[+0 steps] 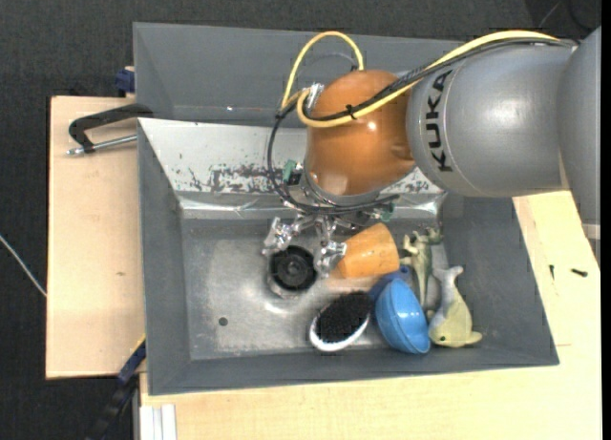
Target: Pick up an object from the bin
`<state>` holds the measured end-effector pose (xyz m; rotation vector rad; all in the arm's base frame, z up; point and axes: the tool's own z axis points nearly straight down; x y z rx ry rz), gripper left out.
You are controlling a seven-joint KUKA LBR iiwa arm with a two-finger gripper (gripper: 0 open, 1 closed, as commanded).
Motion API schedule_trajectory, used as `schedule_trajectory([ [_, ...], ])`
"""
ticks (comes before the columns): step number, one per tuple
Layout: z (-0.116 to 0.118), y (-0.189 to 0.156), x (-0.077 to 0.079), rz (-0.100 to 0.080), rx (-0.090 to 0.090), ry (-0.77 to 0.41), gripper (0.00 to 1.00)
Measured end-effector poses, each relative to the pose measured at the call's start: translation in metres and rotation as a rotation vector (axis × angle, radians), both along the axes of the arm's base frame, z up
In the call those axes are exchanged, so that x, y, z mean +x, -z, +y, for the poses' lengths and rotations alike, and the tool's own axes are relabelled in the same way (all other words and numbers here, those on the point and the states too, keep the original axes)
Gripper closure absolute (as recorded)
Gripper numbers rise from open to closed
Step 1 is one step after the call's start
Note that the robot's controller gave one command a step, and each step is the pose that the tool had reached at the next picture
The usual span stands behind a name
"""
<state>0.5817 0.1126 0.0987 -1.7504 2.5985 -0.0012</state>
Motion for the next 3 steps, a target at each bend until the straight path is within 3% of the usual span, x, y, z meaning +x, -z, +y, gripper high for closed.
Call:
schedule_trajectory([
  [1,0.002,-0.047,0.002,-0.003,0.0,0.003,1.0],
  [3,0.005,-0.08,0.005,-0.001,0.0,0.009,1.0],
])
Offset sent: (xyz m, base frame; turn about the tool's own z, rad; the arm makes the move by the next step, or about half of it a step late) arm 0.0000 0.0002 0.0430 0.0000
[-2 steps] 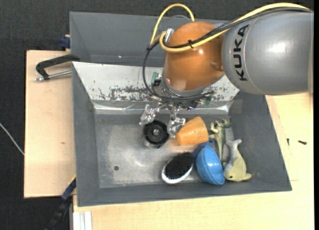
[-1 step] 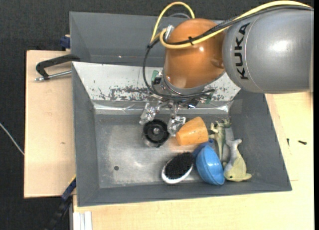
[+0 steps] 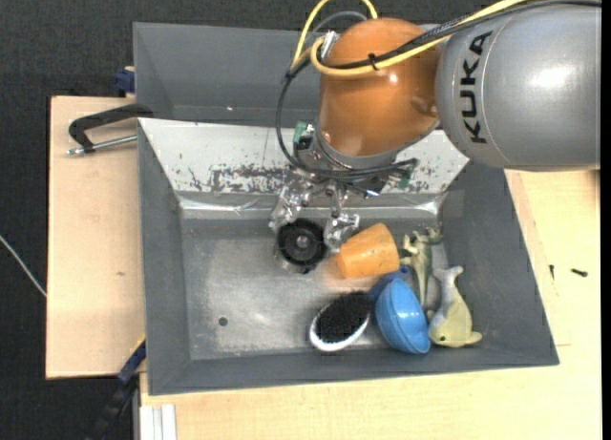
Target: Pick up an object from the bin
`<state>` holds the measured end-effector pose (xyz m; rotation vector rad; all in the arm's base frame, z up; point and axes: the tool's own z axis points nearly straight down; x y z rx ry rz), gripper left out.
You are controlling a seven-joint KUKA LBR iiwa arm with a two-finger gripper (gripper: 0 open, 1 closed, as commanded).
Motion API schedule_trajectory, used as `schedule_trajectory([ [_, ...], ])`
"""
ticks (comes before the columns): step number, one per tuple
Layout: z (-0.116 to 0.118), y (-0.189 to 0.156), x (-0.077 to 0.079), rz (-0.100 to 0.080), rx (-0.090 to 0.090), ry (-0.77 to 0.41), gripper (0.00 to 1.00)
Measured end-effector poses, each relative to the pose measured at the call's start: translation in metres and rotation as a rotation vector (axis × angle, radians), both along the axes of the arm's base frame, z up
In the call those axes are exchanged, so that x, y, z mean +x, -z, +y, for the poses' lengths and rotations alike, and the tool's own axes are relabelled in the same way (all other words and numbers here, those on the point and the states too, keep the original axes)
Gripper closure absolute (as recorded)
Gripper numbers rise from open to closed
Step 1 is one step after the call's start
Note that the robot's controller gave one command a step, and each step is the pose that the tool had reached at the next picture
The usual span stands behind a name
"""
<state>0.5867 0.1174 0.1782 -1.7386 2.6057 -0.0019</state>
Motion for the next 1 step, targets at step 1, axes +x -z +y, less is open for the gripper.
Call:
schedule_trajectory([
  [1,0.0016,-0.0245,0.0014,0.0,0.0,0.003,1.0],
])
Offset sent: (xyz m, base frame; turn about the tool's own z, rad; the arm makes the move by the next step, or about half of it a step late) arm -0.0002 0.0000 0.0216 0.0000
